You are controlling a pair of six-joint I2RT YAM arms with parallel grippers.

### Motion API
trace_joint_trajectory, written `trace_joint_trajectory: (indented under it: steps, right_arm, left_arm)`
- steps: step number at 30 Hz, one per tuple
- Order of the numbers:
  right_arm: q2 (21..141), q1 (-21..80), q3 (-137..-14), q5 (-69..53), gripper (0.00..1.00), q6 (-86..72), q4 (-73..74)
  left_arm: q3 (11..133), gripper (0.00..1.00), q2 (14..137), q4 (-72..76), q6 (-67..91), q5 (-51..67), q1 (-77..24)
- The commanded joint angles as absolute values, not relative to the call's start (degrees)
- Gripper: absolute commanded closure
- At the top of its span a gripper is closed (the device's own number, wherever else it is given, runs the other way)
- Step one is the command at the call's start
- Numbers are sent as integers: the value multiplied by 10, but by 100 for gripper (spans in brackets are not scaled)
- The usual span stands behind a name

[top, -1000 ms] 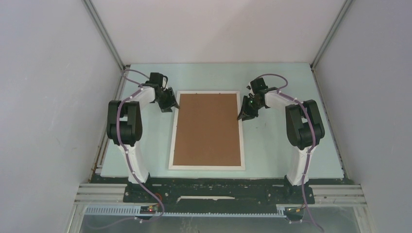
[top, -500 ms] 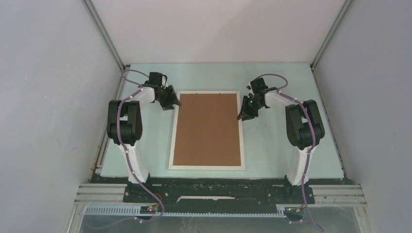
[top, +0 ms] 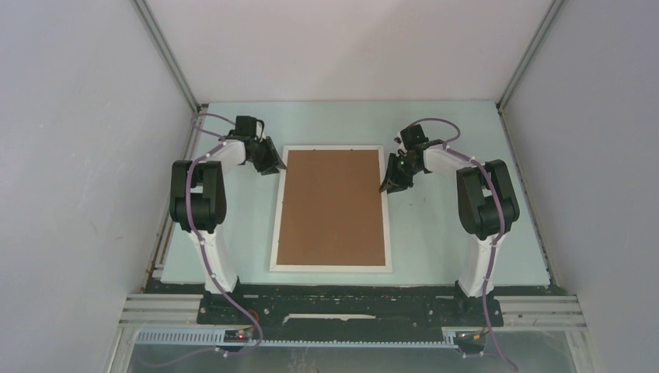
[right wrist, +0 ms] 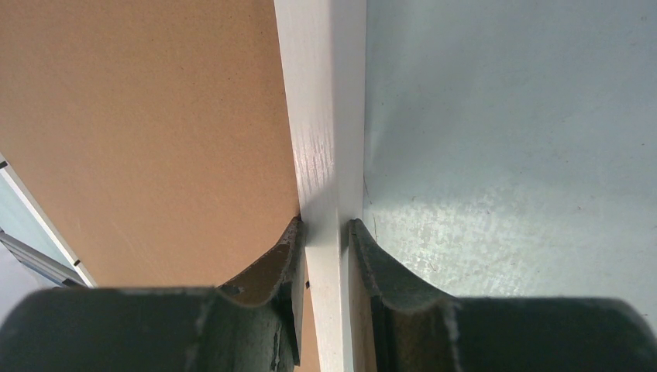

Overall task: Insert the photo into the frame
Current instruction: Install the photo frame at the center of the board.

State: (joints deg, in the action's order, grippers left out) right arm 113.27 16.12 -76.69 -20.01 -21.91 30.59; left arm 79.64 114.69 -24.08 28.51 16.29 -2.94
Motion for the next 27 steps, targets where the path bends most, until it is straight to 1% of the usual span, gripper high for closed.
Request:
trace_joint_trajectory:
  steps: [1,10,21,27]
  right_arm:
    - [1152,178,-776,-209,100,-212,293]
    - [1151,178,-775,-209,100,-210,293]
    - [1151,179,-776,-210,100,-209,293]
    - [1150,179,-776,-209,100,-210,293]
  left_arm:
    - [792,62,1130,-242,277,156,-34]
    - [784,61,1133,-250,270,138,-44]
    - [782,67,1135,-276,268,109,-50]
    - [797,68,1145,-312,259,73,-69]
